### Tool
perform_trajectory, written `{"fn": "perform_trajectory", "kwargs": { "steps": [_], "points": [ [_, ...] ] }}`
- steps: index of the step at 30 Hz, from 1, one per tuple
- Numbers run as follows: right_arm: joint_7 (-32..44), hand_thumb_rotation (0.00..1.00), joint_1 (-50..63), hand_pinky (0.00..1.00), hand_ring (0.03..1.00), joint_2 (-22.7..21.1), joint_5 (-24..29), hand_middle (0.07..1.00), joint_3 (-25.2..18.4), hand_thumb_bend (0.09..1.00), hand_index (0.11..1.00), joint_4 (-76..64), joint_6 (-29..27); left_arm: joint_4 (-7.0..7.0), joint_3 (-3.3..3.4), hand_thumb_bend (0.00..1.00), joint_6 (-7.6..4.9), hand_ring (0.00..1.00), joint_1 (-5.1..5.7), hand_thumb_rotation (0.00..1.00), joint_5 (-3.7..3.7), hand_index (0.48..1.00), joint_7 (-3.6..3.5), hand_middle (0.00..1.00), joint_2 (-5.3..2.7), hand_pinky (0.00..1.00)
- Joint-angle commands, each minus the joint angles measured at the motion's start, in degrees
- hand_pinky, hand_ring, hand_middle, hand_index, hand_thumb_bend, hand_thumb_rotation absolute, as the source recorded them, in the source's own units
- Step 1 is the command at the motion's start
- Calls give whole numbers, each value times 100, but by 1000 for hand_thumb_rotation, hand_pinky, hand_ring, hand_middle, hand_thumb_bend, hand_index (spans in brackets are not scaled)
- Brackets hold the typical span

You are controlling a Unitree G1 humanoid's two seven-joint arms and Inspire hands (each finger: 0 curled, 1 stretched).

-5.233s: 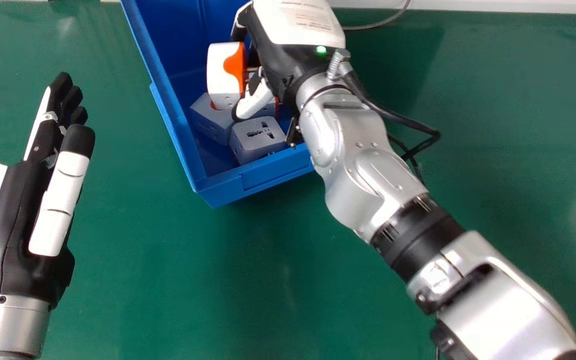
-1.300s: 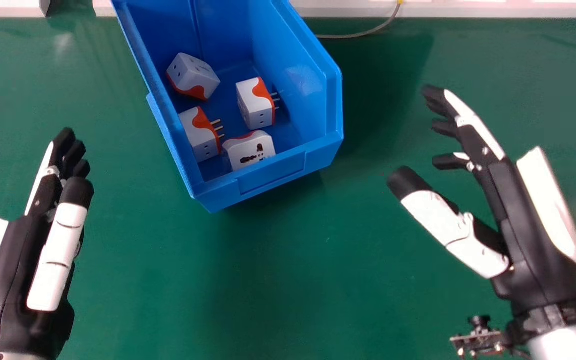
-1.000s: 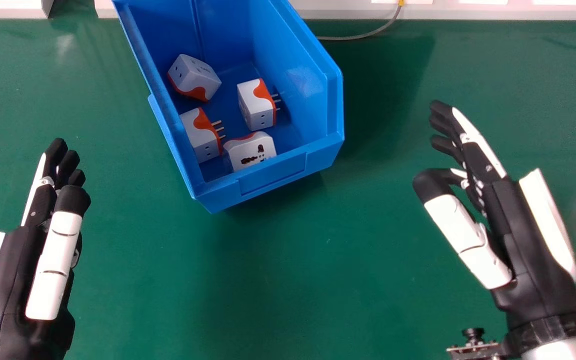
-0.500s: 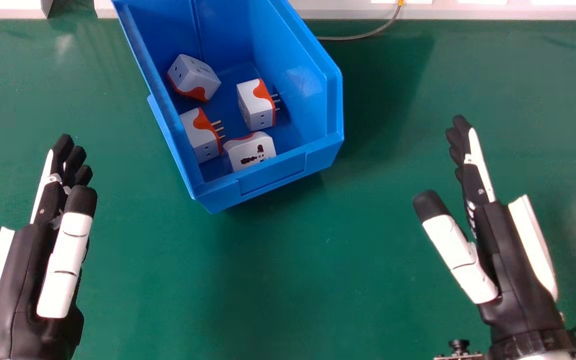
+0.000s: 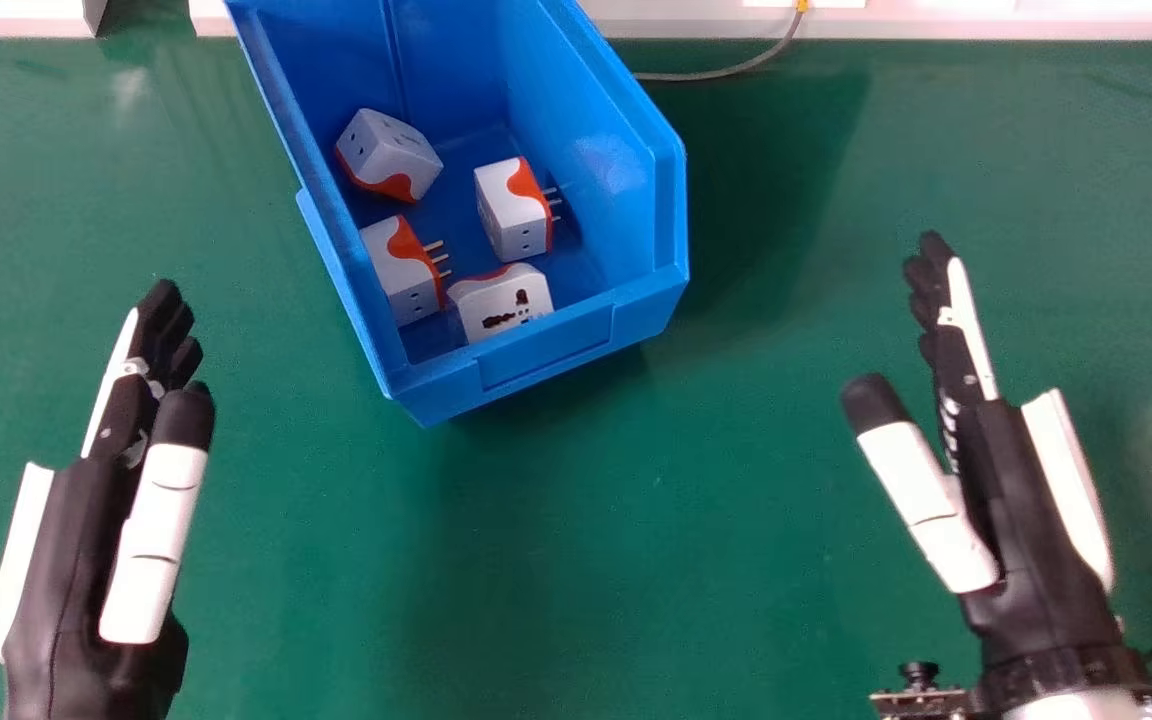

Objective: Pick all objects and put in blue box

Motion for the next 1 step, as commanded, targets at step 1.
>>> {"fn": "perform_trajectory", "kwargs": {
  "steps": [1],
  "points": [
    [50,1000,-86,1000,1000,-70,146,1000,-114,551,1000,-40,-86,64,27,746,-253,986,-89,843,75,956,55,984,4,990]
  ]
}}
